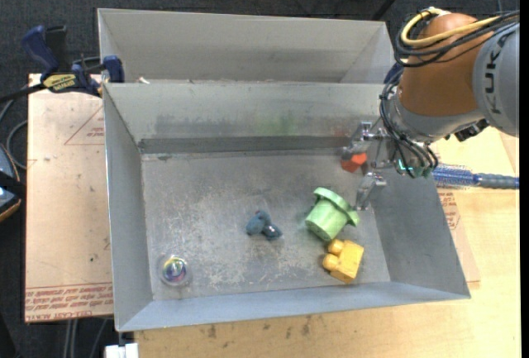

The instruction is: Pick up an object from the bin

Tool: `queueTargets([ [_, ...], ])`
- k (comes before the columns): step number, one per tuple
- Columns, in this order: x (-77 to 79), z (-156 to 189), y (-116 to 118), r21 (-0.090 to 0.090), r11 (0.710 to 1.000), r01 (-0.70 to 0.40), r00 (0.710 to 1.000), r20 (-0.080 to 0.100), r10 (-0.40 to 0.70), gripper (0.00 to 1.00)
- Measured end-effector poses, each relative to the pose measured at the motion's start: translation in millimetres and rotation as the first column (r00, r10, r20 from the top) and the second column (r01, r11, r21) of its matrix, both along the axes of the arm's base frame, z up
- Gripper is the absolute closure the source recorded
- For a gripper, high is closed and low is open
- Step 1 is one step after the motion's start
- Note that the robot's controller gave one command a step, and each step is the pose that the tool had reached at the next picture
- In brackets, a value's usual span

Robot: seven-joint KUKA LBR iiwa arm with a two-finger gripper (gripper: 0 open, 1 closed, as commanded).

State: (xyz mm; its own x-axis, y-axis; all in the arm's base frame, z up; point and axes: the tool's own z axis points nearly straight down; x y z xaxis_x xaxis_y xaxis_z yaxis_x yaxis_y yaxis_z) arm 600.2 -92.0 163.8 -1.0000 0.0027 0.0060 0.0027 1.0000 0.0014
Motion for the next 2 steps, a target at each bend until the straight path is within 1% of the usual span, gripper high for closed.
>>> queueTargets([
  [1,-40.9,-90.9,-13.4,-0.002,0.983,-0.182,0.983,0.015,0.183,0.0],
  [2,31.9,-88.8,26.8,-0.005,0.958,-0.286,0.958,0.014,0.286,0.0],
])
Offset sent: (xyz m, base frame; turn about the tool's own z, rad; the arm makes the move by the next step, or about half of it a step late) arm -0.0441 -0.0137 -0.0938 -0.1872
